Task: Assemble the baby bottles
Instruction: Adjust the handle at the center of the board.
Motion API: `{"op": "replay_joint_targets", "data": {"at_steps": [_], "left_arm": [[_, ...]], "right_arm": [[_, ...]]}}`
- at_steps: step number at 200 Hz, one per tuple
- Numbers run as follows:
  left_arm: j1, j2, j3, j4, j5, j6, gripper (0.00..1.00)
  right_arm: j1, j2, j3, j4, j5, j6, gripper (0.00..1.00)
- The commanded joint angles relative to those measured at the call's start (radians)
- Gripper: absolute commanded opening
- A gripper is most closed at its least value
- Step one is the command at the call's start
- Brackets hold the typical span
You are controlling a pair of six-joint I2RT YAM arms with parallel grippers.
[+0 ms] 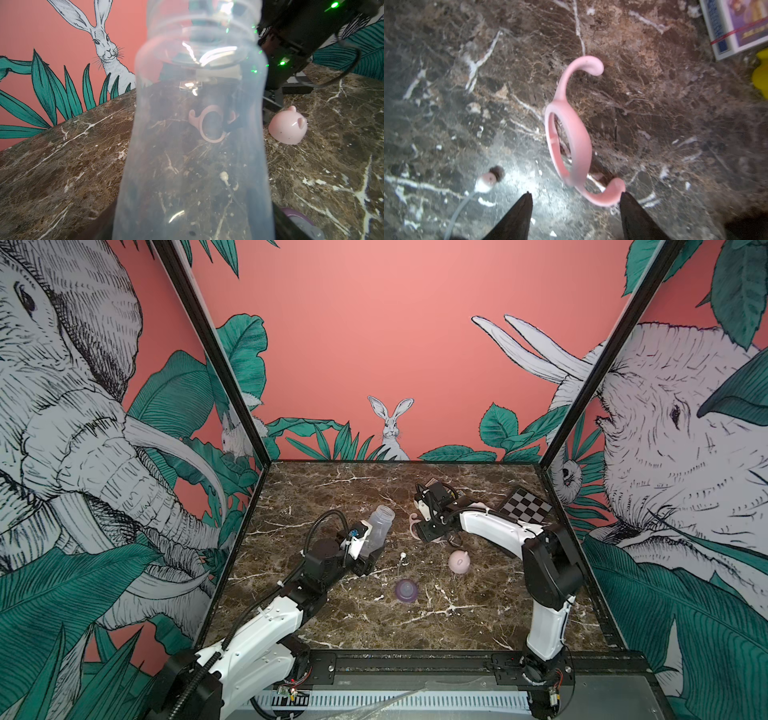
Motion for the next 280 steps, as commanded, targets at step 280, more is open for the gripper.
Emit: {"op": "replay_joint_targets", "data": {"at_steps": [280], "left_arm": [[-0.002, -0.049, 0.007, -0.013, -0.014, 0.018, 0.69]], "right_arm": [[-0.030, 0.139, 0.113, 0.030, -0.063, -0.454, 0.70]]}}
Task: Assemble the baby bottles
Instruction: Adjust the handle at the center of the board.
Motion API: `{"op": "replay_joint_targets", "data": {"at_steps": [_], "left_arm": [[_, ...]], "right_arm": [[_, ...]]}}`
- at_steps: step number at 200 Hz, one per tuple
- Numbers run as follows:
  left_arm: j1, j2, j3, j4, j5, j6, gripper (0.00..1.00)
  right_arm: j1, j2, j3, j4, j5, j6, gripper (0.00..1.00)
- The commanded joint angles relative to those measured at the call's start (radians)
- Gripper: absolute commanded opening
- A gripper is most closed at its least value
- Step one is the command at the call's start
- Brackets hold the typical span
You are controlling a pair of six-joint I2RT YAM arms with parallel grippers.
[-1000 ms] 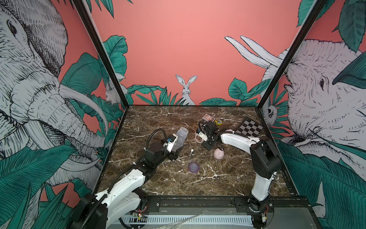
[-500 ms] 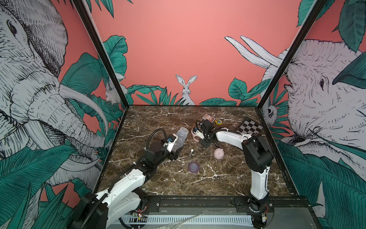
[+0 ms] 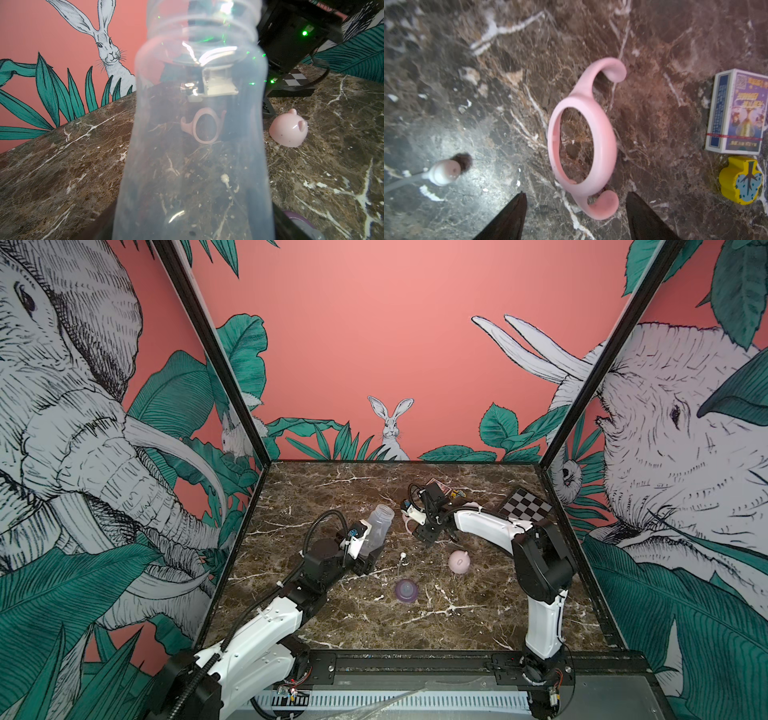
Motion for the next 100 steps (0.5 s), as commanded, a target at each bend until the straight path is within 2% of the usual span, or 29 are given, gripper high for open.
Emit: {"op": "replay_joint_targets", "data": {"at_steps": [1, 71, 100], "left_arm": [[-0.001, -0.034, 0.006, -0.015, -0.010, 0.016, 0.69], [-0.001, -0.033, 0.004, -0.013, -0.009, 0.013, 0.69], [-0.001, -0.030, 0.005, -0.010, -0.010, 0.016, 0.69]], "right_arm": [[-0.023, 0.032, 0.039, -0.042, -0.041, -0.024, 0.70], [-0.095, 0.084, 0.061, -0.097, -0.220, -0.021, 0.59], [-0.103, 0.115, 0.105, -0.141, -0.234, -0.026, 0.55]]}}
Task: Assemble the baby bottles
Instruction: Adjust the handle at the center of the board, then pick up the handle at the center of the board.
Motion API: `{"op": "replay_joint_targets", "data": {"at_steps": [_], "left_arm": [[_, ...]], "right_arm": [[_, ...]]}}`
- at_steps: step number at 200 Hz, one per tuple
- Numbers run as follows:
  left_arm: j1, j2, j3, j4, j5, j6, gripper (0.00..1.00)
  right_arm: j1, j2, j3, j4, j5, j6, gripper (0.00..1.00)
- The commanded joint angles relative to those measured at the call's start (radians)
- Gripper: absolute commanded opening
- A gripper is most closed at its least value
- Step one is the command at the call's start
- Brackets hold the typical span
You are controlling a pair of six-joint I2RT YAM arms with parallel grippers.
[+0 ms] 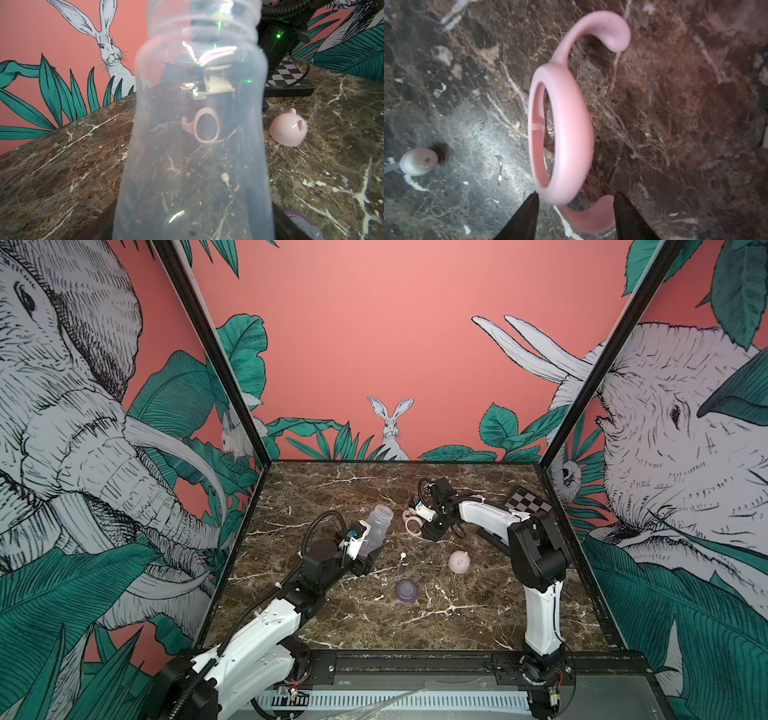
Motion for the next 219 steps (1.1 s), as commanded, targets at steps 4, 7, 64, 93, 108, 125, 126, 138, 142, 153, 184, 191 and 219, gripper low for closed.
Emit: {"op": "replay_joint_targets", "data": {"at_steps": [4, 7, 64, 93, 108, 125, 126, 138, 142, 153, 184, 191, 219], "left_arm": [[-0.001, -0.009, 0.005, 0.016, -0.006, 0.013, 0.69], [-0.001, -0.008, 0.005, 0.016, -0.007, 0.013, 0.69], [-0.001, 0.001, 0.008, 0.023, -0.005, 0.010, 0.69], [-0.001, -0.002, 0.008, 0.023, -0.006, 0.011, 0.69], [-0.001, -0.002, 0.010, 0.022, -0.008, 0.013, 0.68], [-0.001, -0.002, 0.011, 0.021, -0.006, 0.016, 0.68], [-0.001, -0.002, 0.011, 0.022, -0.006, 0.015, 0.69], [-0.002, -0.001, 0.013, 0.022, -0.007, 0.014, 0.68], [-0.001, -0.001, 0.013, 0.023, -0.007, 0.014, 0.68], [-0.001, 0.004, 0.014, 0.027, -0.007, 0.014, 0.68], [-0.001, 0.016, 0.022, 0.026, 0.005, 0.014, 0.68], [-0.001, 0.018, 0.022, 0.029, 0.008, 0.014, 0.68], [-0.001, 0.023, 0.018, 0.050, 0.014, 0.002, 0.67]], "right_arm": [[-0.001, 0.032, 0.063, -0.062, -0.065, -0.009, 0.54], [-0.001, 0.038, 0.069, -0.069, -0.066, -0.009, 0.53], [-0.005, 0.131, 0.194, -0.178, -0.095, -0.019, 0.36], [-0.005, 0.158, 0.229, -0.221, -0.111, -0.026, 0.28], [-0.005, 0.159, 0.232, -0.221, -0.113, -0.026, 0.23], [-0.005, 0.154, 0.234, -0.224, -0.114, -0.025, 0.22], [-0.004, 0.153, 0.234, -0.224, -0.115, -0.025, 0.21], [-0.005, 0.142, 0.233, -0.223, -0.120, -0.021, 0.16], [-0.005, 0.137, 0.230, -0.219, -0.124, -0.020, 0.16], [-0.007, 0.124, 0.225, -0.210, -0.134, -0.012, 0.09], [-0.016, 0.087, 0.226, -0.201, -0.215, 0.032, 0.00], [-0.022, 0.071, 0.225, -0.201, -0.254, 0.051, 0.00], [-0.052, -0.022, 0.201, -0.166, -0.435, 0.171, 0.00]]}}
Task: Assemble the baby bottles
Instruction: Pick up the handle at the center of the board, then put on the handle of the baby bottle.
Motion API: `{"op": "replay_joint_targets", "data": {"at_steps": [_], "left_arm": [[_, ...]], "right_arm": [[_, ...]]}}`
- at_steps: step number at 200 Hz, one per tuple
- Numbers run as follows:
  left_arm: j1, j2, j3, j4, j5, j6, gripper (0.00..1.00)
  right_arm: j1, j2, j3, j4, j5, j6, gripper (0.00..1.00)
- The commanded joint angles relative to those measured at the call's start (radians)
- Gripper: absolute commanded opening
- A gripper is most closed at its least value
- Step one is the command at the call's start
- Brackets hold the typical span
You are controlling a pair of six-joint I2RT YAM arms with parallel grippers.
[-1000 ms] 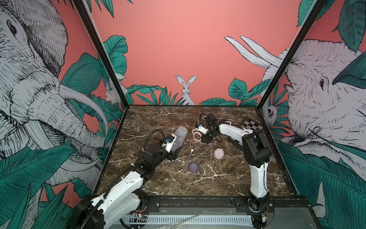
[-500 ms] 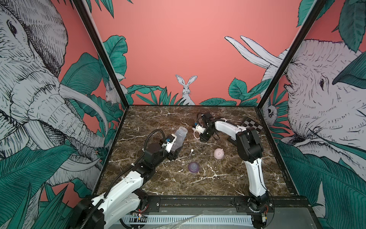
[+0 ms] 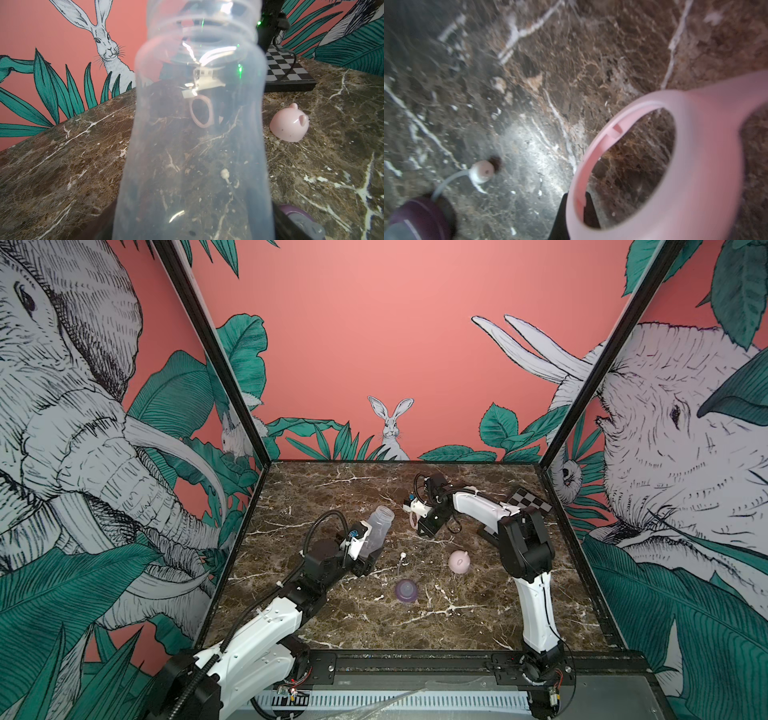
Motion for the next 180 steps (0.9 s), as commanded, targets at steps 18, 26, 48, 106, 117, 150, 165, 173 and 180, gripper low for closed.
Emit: {"op": "replay_joint_targets", "data": {"at_steps": [18, 26, 48, 106, 117, 150, 165, 173, 180], "left_arm": [[-0.001, -0.007, 0.007, 0.081, 0.013, -0.014, 0.67], [-0.001, -0.010, 0.004, 0.095, 0.013, -0.017, 0.67], [-0.001, -0.002, 0.013, 0.104, 0.025, -0.013, 0.67], [-0.001, 0.071, 0.039, 0.209, 0.083, -0.025, 0.66], [-0.001, 0.085, 0.050, 0.224, 0.094, -0.028, 0.66], [-0.001, 0.137, 0.086, 0.280, 0.111, -0.033, 0.66], [-0.001, 0.175, 0.108, 0.316, 0.115, -0.039, 0.65], [-0.001, 0.197, 0.117, 0.349, 0.116, -0.047, 0.65], [-0.001, 0.218, 0.129, 0.374, 0.119, -0.050, 0.65]], "right_arm": [[-0.051, -0.213, -0.068, 0.123, -0.339, 0.232, 0.00], [-0.064, -0.248, -0.105, 0.198, -0.409, 0.315, 0.00], [-0.089, -0.333, -0.224, 0.491, -0.595, 0.615, 0.00], [-0.087, -0.463, -0.412, 1.362, -0.693, 1.440, 0.00], [-0.085, -0.474, -0.451, 1.518, -0.669, 1.575, 0.00], [-0.054, -0.486, -0.438, 1.735, -0.609, 1.834, 0.00], [-0.027, -0.487, -0.430, 1.811, -0.582, 1.917, 0.00], [-0.006, -0.489, -0.426, 1.846, -0.568, 1.953, 0.00], [0.010, -0.488, -0.412, 1.867, -0.568, 1.979, 0.00]]}}
